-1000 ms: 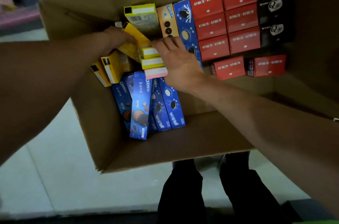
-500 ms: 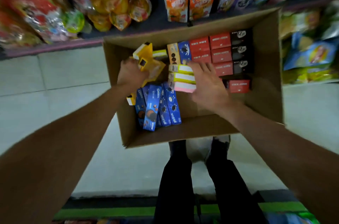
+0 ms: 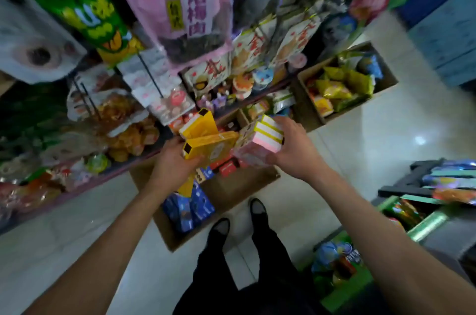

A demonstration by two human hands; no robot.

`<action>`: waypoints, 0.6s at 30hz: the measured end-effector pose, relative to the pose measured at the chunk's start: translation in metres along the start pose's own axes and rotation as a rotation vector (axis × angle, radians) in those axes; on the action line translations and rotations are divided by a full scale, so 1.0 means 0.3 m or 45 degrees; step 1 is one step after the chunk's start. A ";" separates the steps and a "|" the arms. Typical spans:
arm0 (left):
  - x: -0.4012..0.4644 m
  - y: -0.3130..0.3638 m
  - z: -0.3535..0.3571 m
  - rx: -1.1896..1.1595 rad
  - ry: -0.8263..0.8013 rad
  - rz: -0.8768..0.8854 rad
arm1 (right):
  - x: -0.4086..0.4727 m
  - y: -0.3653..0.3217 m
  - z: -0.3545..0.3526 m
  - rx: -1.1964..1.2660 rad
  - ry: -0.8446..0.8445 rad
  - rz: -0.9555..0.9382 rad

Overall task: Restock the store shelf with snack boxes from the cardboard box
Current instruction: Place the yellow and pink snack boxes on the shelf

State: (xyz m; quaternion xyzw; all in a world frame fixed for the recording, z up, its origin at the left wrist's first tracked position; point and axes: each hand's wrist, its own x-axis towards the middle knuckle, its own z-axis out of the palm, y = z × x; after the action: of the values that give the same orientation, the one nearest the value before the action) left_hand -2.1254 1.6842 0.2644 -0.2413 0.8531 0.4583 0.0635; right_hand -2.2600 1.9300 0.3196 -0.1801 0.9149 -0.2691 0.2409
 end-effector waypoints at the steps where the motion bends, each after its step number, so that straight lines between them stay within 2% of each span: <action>1: 0.003 0.078 -0.020 0.022 -0.022 0.101 | -0.048 -0.021 -0.074 -0.012 0.064 0.029; 6: -0.024 0.477 -0.082 0.001 -0.089 0.539 | -0.356 -0.105 -0.387 0.064 0.422 0.115; 12: -0.090 0.878 -0.025 0.165 -0.262 0.873 | -0.736 -0.057 -0.617 0.116 0.845 0.296; 18: -0.243 1.263 0.177 -0.047 -0.499 1.079 | -1.079 0.033 -0.739 0.174 1.379 0.443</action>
State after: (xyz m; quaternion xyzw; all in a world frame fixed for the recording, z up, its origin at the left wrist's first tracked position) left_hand -2.2455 1.9287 0.5429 0.2185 0.8401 0.4958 0.0265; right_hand -2.1162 2.1764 0.5891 0.1528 0.9044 -0.3381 -0.2105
